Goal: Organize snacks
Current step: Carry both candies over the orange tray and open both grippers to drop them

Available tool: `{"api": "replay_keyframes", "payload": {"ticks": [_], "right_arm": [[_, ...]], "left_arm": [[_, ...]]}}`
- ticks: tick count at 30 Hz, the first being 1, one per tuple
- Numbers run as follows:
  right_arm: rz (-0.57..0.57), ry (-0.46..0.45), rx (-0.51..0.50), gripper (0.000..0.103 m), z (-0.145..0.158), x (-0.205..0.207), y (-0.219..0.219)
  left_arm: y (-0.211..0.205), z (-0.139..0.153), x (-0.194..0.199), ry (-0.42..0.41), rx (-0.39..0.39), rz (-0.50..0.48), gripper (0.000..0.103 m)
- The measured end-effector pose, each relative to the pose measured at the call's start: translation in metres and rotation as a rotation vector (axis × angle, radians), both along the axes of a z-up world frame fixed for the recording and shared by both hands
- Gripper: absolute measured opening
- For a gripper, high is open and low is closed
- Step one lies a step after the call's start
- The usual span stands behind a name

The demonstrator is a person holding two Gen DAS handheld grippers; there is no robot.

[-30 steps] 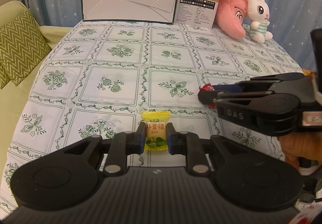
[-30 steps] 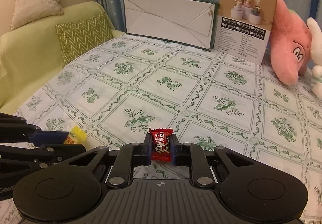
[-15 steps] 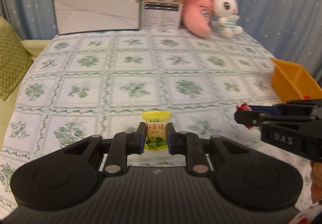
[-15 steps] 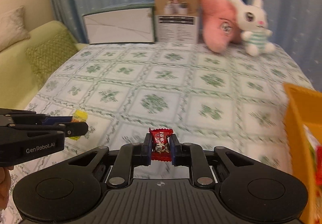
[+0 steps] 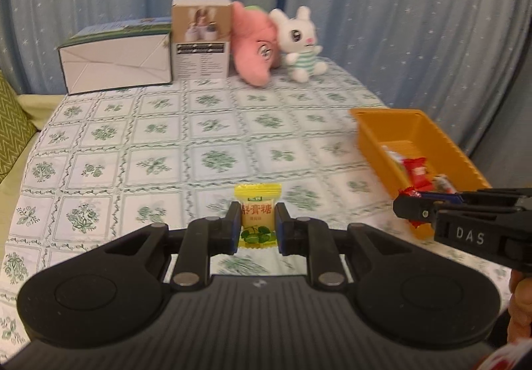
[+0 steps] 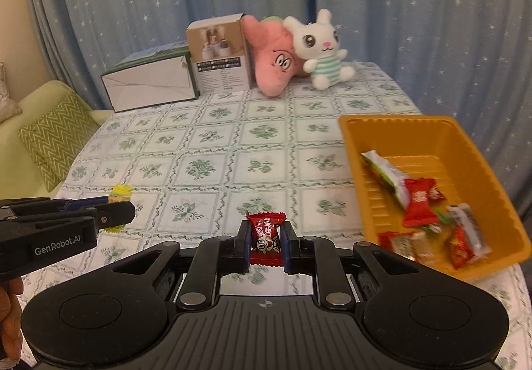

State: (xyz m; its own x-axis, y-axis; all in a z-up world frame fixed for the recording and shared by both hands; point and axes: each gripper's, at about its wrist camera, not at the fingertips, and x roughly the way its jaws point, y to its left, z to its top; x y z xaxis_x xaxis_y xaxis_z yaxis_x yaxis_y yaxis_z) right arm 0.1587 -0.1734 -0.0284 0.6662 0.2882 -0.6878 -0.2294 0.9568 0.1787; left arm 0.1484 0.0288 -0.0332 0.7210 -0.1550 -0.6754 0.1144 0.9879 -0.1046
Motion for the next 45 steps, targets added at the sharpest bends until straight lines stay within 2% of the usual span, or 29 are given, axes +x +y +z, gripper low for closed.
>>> {"api": "replay_keyframes", "payload": {"ticks": [10, 14, 17, 20, 32, 45], "right_arm": [[-0.071, -0.043, 0.013, 0.018, 0.029, -0.046, -0.054], [-0.101, -0.062, 0.002, 0.018, 0.037, -0.056, -0.076], [-0.123, -0.076, 0.002, 0.018, 0.043, -0.062, -0.093], [-0.160, -0.078, 0.023, 0.018, 0.045, -0.064, -0.110], [-0.207, -0.087, 0.018, 0.018, 0.048, -0.066, -0.143], [-0.300, -0.076, 0.028, 0.018, 0.043, -0.057, -0.197]], "left_arm": [[-0.050, 0.026, -0.038, -0.005, 0.004, -0.077, 0.019], [-0.061, 0.034, -0.043, 0.000, -0.020, -0.082, 0.019], [-0.068, 0.039, -0.045, 0.001, -0.010, -0.086, 0.019], [-0.076, 0.043, -0.044, -0.005, 0.008, -0.099, 0.019], [-0.124, 0.049, -0.033, -0.016, -0.016, -0.168, 0.019], [-0.184, 0.042, -0.014, 0.001, -0.026, -0.263, 0.019]]}}
